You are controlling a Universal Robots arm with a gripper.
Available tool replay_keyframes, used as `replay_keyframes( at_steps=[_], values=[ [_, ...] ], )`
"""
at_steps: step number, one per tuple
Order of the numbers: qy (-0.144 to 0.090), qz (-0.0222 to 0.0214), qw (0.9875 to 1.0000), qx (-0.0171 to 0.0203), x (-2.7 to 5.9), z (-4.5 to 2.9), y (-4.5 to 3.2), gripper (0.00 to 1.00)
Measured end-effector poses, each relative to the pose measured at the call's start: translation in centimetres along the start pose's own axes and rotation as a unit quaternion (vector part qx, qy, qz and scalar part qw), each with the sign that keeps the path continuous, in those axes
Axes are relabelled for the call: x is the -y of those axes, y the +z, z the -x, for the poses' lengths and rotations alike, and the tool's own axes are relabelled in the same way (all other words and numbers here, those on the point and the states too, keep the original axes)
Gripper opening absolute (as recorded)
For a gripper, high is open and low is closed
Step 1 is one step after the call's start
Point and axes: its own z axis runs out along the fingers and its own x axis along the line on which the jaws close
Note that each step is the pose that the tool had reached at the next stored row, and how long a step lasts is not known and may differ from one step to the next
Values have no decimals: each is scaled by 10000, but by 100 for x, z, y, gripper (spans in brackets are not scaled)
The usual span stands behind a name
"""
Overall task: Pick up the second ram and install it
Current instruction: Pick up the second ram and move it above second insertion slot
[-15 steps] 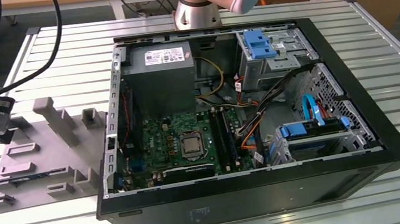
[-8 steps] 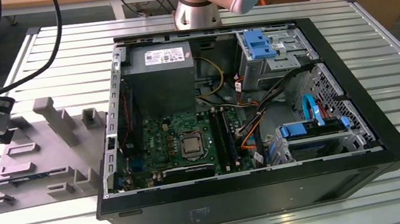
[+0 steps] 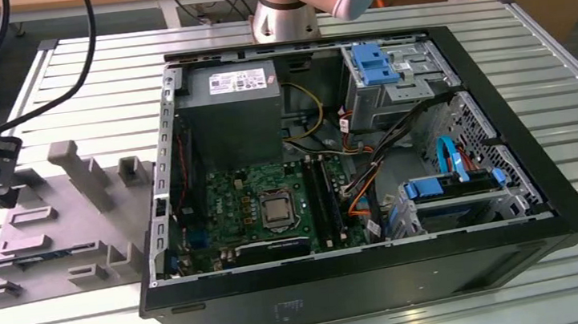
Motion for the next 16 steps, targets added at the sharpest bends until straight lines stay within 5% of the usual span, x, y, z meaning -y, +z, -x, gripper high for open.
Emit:
replay_keyframes(
  at_steps=[4,8,16],
  values=[
    [-359,7,9994,-16,0,0,6,11],
    [-723,14,9974,-33,1,0,14,11],
    [-1443,28,9895,-65,2,0,30,11]
  ],
)
